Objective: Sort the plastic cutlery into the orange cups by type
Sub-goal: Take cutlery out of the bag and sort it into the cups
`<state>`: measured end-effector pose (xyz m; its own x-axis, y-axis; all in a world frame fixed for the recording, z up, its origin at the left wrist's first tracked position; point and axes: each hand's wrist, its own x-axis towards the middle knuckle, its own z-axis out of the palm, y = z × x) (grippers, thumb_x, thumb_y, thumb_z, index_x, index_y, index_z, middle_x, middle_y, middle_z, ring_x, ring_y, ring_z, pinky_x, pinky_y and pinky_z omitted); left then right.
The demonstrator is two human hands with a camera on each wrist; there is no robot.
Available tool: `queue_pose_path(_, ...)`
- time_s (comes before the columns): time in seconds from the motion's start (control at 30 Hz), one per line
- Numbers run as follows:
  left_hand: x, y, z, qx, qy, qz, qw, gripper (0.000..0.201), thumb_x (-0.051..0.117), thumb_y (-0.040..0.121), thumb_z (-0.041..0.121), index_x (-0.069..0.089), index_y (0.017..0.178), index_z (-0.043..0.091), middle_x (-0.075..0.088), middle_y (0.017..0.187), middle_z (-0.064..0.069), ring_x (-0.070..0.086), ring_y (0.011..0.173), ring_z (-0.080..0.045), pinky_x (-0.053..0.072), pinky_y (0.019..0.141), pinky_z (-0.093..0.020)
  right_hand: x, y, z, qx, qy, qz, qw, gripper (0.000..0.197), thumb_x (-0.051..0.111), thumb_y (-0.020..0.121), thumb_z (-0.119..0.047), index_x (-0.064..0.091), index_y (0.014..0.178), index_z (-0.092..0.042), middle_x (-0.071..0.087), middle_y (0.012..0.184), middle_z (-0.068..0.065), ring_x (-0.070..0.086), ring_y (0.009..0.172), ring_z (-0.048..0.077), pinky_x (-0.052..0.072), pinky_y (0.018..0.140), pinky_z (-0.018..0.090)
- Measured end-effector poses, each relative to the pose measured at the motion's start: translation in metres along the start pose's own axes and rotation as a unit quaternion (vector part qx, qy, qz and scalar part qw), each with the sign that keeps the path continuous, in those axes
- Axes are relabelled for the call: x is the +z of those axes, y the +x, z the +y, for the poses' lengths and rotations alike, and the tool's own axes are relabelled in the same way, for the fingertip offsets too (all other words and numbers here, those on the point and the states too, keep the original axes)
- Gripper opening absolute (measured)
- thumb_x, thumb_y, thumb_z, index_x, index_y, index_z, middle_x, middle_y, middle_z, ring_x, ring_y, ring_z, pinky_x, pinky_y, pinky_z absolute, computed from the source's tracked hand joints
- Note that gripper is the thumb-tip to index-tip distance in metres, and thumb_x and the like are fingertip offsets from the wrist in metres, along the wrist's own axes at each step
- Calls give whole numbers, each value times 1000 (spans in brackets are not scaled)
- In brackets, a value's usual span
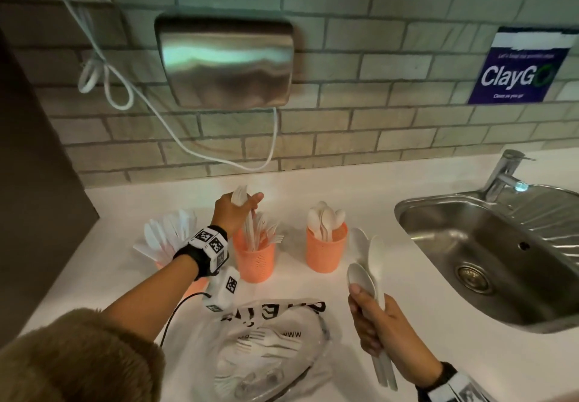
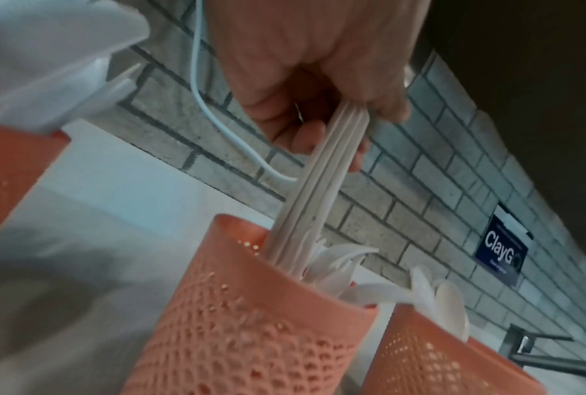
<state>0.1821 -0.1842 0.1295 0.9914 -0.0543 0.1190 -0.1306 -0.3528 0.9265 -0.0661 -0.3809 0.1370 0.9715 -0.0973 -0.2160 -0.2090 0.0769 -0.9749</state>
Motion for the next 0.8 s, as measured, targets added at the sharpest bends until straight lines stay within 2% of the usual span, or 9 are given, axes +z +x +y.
queue_pose_path(0.1,7,1,-12,10,52,-29,998,23,76,75,27,57,67,17,63,74,-5,56,71,-19,43,71,-28,-5,3,1,2,10,5,1000,36,54,77,-43,47,65,-10,26,44,-1,21,34,10,24,34,19)
queue_pose_path(0.2,9,-1,-19,26,114,-56,992,22,76,75,21,55,68,24,63,82,-5,57,78,-22,44,73,-28,-8,8,1,4,22,-1,1000,44,60,81,-50,48,66,-11,25,45,-1,21,34,10,26,34,19)
queue_pose_path(0.3,8,-6,-20,67,193,-70,976,19,73,77,26,61,88,17,61,95,0,53,88,-19,45,82,-32,-8,12,0,0,25,-17,1000,45,59,65,-58,51,66,-13,25,45,-2,21,35,10,26,35,20)
queue_pose_path(0.37,7,-6,-20,95,246,-53,963,23,68,81,33,63,96,17,60,104,0,50,98,-20,44,86,-35,-7,15,0,-6,27,-26,999,51,57,62,-60,54,75,-11,25,45,-2,21,35,10,27,35,20)
queue_pose_path(0.43,5,-5,-18,103,277,-52,954,22,62,86,32,66,98,15,60,110,-5,49,107,-23,43,88,-35,-6,18,0,-10,35,-37,999,57,54,66,-61,54,92,-10,25,46,-2,22,34,9,28,34,20)
queue_pose_path(0.53,5,-6,-17,89,321,-98,938,32,54,91,30,63,114,10,59,121,-11,48,116,-26,38,95,-33,-2,22,-1,-17,26,-53,998,52,48,80,-59,51,113,-19,29,46,-2,24,33,8,29,34,19)
queue_pose_path(0.63,2,-13,-10,105,306,-75,943,41,49,94,33,52,130,13,52,135,-7,40,127,-25,33,104,-32,0,26,-4,-29,-2,-47,998,43,32,90,-54,49,112,-22,36,50,-1,25,33,9,28,35,17)
queue_pose_path(0.73,-10,-22,6,98,223,-51,969,43,47,94,38,53,130,17,56,133,-6,43,127,-24,36,106,-36,1,34,-8,-30,-9,-36,999,41,26,94,-48,50,101,-16,43,53,0,27,33,9,29,36,17)
queue_pose_path(0.8,-23,-35,23,116,174,-44,977,46,46,91,44,55,128,17,61,127,-6,50,123,-23,42,103,-40,1,42,-12,-29,-3,-29,999,42,25,95,-47,50,94,-13,43,55,-1,29,33,8,28,35,17)
